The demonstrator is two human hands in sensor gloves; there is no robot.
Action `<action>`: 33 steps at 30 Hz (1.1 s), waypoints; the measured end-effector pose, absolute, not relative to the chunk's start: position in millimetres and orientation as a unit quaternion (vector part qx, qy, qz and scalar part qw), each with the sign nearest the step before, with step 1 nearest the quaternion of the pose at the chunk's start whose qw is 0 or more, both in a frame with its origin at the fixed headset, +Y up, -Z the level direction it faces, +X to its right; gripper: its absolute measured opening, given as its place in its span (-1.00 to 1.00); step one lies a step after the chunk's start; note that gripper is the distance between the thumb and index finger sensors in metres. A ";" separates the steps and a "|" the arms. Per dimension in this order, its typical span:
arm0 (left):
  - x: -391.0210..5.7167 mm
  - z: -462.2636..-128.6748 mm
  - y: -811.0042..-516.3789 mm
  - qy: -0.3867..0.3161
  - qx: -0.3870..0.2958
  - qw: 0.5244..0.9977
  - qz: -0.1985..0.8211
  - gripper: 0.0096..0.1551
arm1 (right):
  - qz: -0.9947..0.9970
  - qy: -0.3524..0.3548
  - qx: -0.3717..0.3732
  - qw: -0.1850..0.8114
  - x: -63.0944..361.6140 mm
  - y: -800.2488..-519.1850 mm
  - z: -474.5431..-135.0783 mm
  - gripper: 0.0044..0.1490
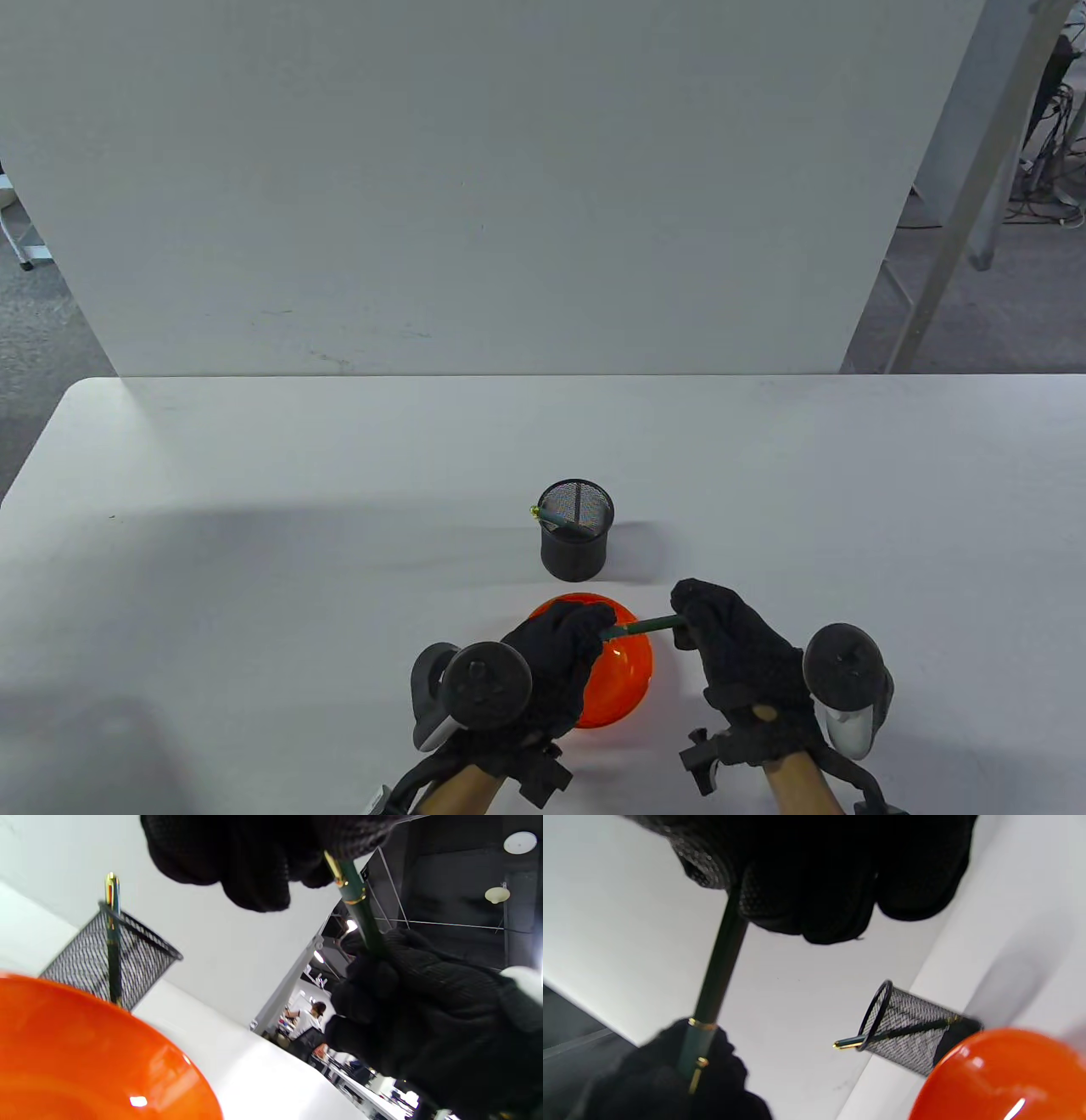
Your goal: Assemble fountain pens from components
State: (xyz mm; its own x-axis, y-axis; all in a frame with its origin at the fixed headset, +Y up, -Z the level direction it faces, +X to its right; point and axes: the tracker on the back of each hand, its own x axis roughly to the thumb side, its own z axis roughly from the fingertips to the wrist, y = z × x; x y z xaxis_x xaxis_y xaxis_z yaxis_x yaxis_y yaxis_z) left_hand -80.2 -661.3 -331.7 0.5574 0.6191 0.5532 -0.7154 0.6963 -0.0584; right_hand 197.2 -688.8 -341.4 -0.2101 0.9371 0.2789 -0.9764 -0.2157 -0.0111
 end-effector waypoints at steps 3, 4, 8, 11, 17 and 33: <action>-89.8 -337.0 -666.6 -0.234 0.100 0.880 0.400 -0.46 | 0.786 -0.109 0.097 0.601 197.6 -687.5 -342.9 -0.52; -93.1 -336.7 -668.1 -0.227 0.111 0.885 0.392 -0.45 | 0.792 -0.119 0.094 0.592 198.6 -687.2 -342.2 -0.51; -105.5 -334.4 -672.4 -0.210 0.136 0.877 0.411 -0.49 | 0.789 -0.114 0.093 0.596 194.9 -690.6 -339.1 -0.51; -111.9 -335.7 -672.3 -0.179 0.150 0.858 0.458 -0.50 | 0.784 -0.095 0.101 0.605 192.0 -692.2 -340.4 -0.50; -110.4 -343.8 -670.8 -0.196 0.114 0.850 0.476 -0.53 | 0.780 -0.096 0.090 0.612 196.4 -691.3 -342.6 -0.50; -148.5 -416.7 -573.5 -0.164 0.186 0.931 0.268 -0.54 | 0.687 -0.159 0.006 0.709 224.8 -687.5 -339.7 -0.34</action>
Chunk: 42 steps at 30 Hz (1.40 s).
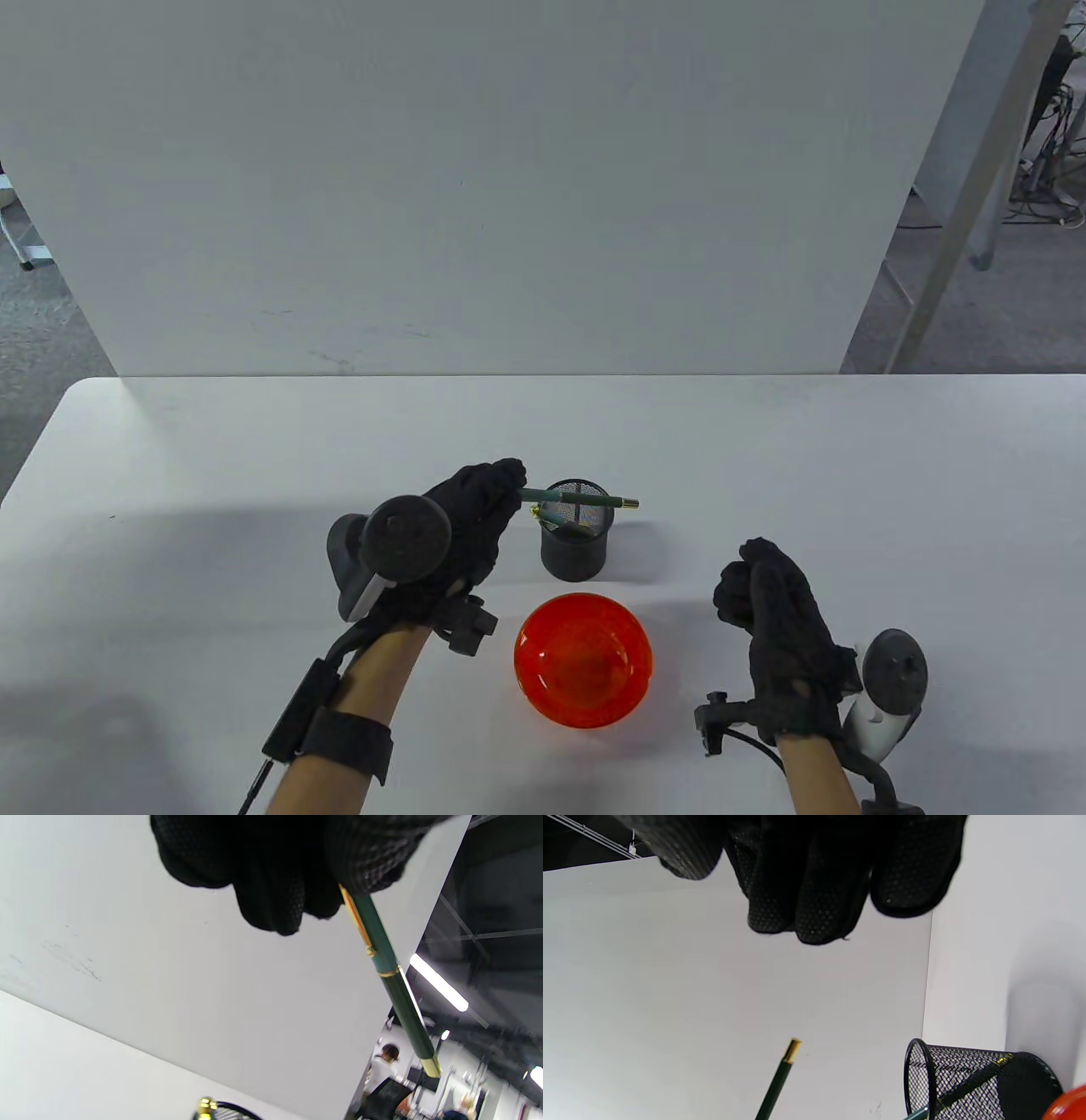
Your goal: Assemble fountain pens from components
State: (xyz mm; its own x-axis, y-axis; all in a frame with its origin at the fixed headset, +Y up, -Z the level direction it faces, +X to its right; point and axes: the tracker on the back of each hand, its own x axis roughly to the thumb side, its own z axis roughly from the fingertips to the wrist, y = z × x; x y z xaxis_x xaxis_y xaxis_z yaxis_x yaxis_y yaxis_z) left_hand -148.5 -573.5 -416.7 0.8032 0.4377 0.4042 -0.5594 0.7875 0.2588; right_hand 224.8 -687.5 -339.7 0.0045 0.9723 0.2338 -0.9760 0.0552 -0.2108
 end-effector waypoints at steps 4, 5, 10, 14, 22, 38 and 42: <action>-139.7 -428.5 -569.9 -0.153 0.175 0.950 0.207 -0.53 | 0.692 -0.163 0.010 0.703 223.5 -686.2 -338.9 -0.35; -137.6 -431.5 -570.4 -0.150 0.170 0.956 0.188 -0.53 | 0.692 -0.164 0.010 0.703 223.8 -686.2 -339.0 -0.36; -127.1 -443.3 -582.1 -0.136 0.166 0.968 0.133 -0.53 | 0.688 -0.166 0.005 0.706 225.5 -687.1 -339.1 -0.36; -121.5 -452.1 -596.6 -0.123 0.149 0.974 0.119 -0.53 | 0.682 -0.171 0.000 0.711 228.9 -686.3 -338.5 -0.36; -110.9 -463.8 -613.5 -0.091 0.127 0.985 0.079 -0.54 | 0.675 -0.165 0.007 0.719 229.6 -685.5 -338.9 -0.36; -78.4 -465.0 -641.6 -0.113 0.103 0.988 0.008 -0.55 | 0.677 -0.156 0.020 0.719 228.2 -686.0 -340.3 -0.35; -76.7 -463.0 -643.0 -0.119 0.109 0.987 -0.005 -0.55 | 0.676 -0.154 0.021 0.720 227.8 -685.6 -340.0 -0.36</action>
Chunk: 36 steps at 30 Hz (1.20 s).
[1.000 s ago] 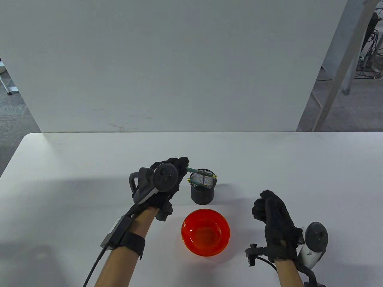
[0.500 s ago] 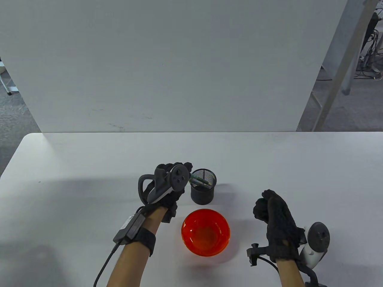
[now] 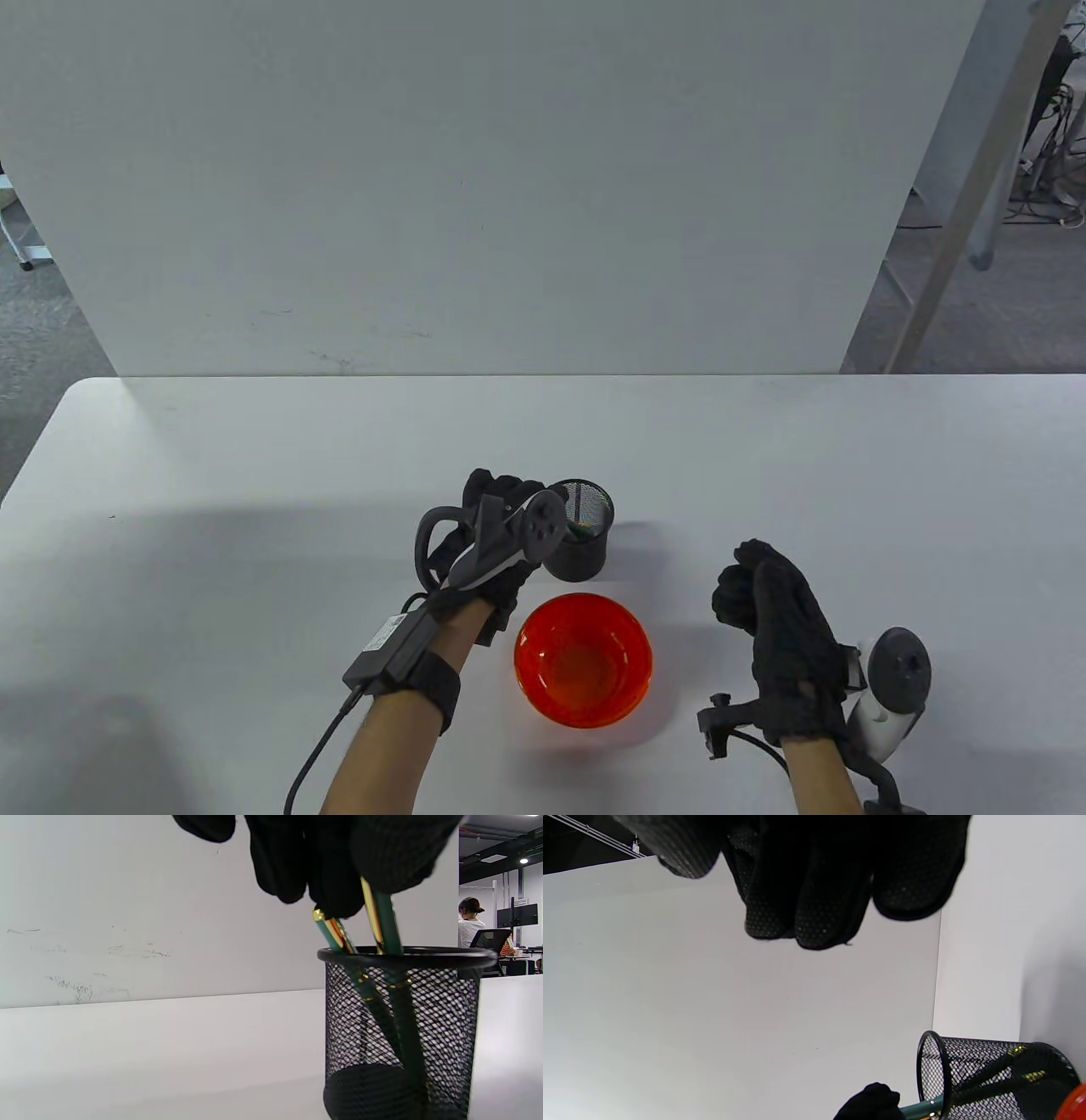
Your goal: Assemble fountain pens from components
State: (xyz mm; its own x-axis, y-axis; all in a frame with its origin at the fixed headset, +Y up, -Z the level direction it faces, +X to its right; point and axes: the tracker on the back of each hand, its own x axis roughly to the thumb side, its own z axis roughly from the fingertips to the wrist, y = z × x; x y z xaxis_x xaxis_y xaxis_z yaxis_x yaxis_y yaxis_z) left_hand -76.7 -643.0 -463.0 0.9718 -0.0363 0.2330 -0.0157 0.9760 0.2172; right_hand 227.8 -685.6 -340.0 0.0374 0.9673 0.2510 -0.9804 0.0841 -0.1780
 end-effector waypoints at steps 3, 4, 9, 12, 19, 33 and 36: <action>-76.4 -461.9 -643.9 -0.120 0.111 0.987 -0.008 -0.55 | 0.674 -0.155 0.020 0.722 227.9 -685.4 -339.7 -0.36; -76.3 -461.7 -644.3 -0.120 0.111 0.987 -0.007 -0.55 | 0.674 -0.155 0.020 0.722 227.9 -685.4 -339.7 -0.36; -75.1 -460.7 -644.1 -0.120 0.107 0.987 -0.007 -0.54 | 0.672 -0.155 0.020 0.724 227.9 -685.1 -339.7 -0.36; -73.6 -460.0 -645.0 -0.118 0.107 0.987 -0.018 -0.54 | 0.672 -0.154 0.020 0.724 227.9 -685.0 -339.7 -0.36; -69.7 -455.5 -650.2 -0.126 0.122 0.983 -0.062 -0.54 | 0.669 -0.155 0.021 0.726 228.2 -684.4 -339.2 -0.36; -96.4 -417.8 -624.7 -0.161 0.172 0.970 -0.060 -0.32 | 0.718 -0.147 0.045 0.678 222.0 -681.1 -340.0 -0.35; -110.7 -393.6 -620.5 -0.178 0.127 0.974 -0.059 -0.29 | 0.773 -0.144 0.072 0.614 214.3 -677.2 -339.5 -0.35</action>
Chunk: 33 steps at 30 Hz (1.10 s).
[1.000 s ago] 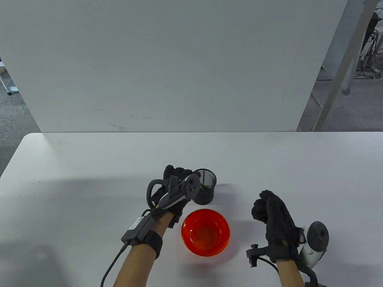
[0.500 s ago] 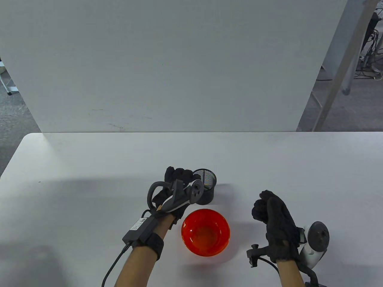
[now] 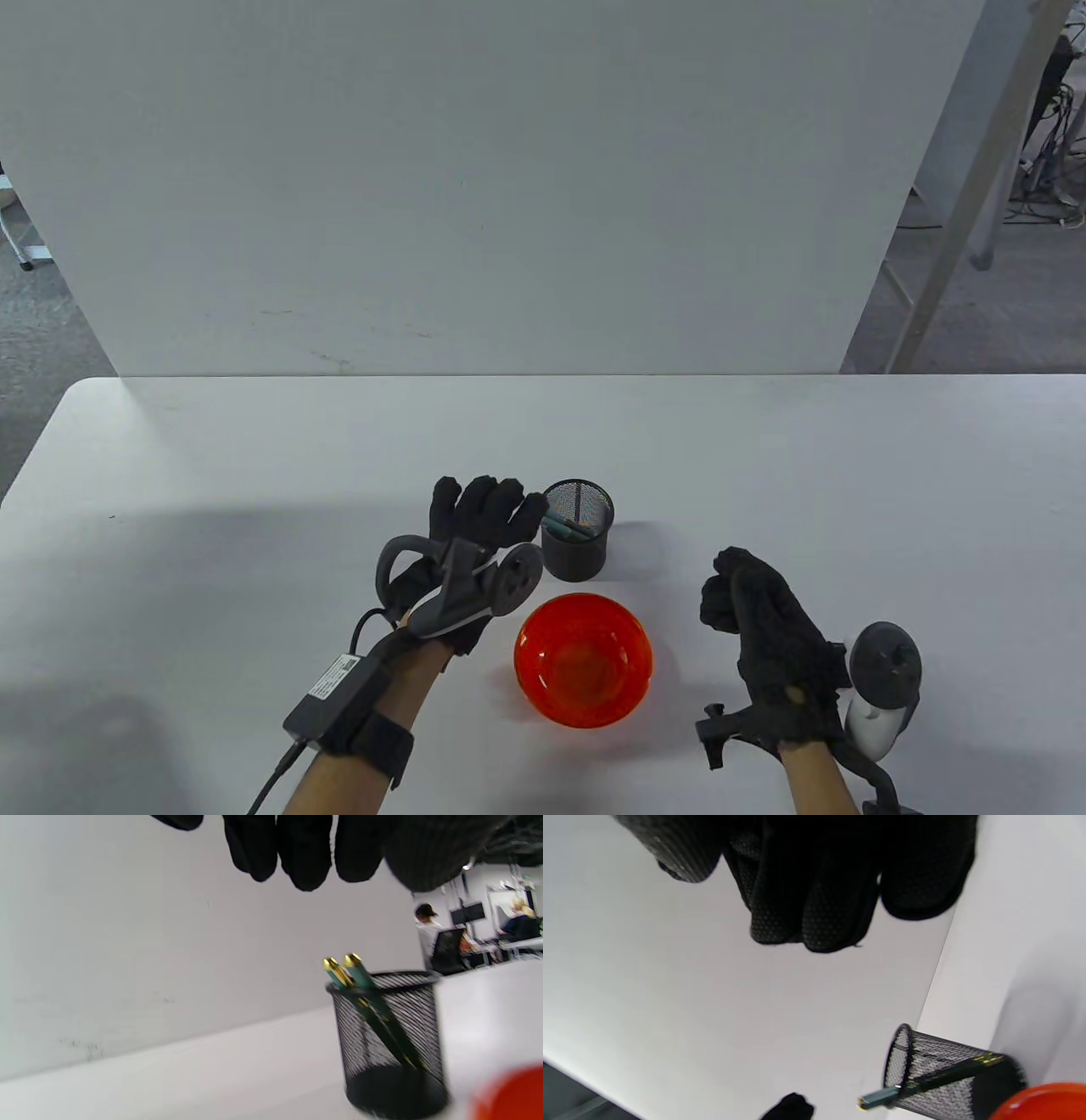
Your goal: Assemble fountain pens from components
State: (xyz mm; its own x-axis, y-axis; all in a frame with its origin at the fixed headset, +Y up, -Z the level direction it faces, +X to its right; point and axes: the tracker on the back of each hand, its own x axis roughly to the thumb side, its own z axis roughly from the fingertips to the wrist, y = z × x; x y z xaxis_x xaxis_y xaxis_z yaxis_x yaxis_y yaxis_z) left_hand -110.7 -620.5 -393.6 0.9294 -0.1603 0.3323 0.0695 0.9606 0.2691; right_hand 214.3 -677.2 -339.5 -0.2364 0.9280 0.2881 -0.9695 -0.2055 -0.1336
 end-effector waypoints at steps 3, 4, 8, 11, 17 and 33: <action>-124.9 -370.0 -636.3 -0.145 0.008 0.989 0.009 -0.26 | 0.864 -0.103 0.153 0.468 199.7 -668.8 -339.8 -0.30; -128.5 -363.9 -642.3 -0.143 -0.015 0.989 0.031 -0.22 | 0.884 -0.088 0.169 0.427 195.8 -667.7 -339.5 -0.27; -149.2 -346.4 -671.7 -0.145 -0.023 0.988 0.055 -0.17 | 0.958 0.003 0.176 0.229 176.9 -674.7 -339.0 -0.04; -157.7 -346.7 -685.4 -0.162 -0.037 0.986 0.032 -0.12 | 0.983 0.049 0.148 0.091 176.7 -674.4 -341.5 0.12; -165.8 -357.9 -705.0 -0.135 -0.096 0.985 0.053 -0.03 | 0.988 0.070 0.125 0.060 191.1 -692.9 -343.6 0.14; -164.2 -358.8 -713.5 -0.133 -0.103 0.984 0.058 -0.04 | 0.976 0.103 0.127 0.144 202.2 -715.9 -340.8 0.10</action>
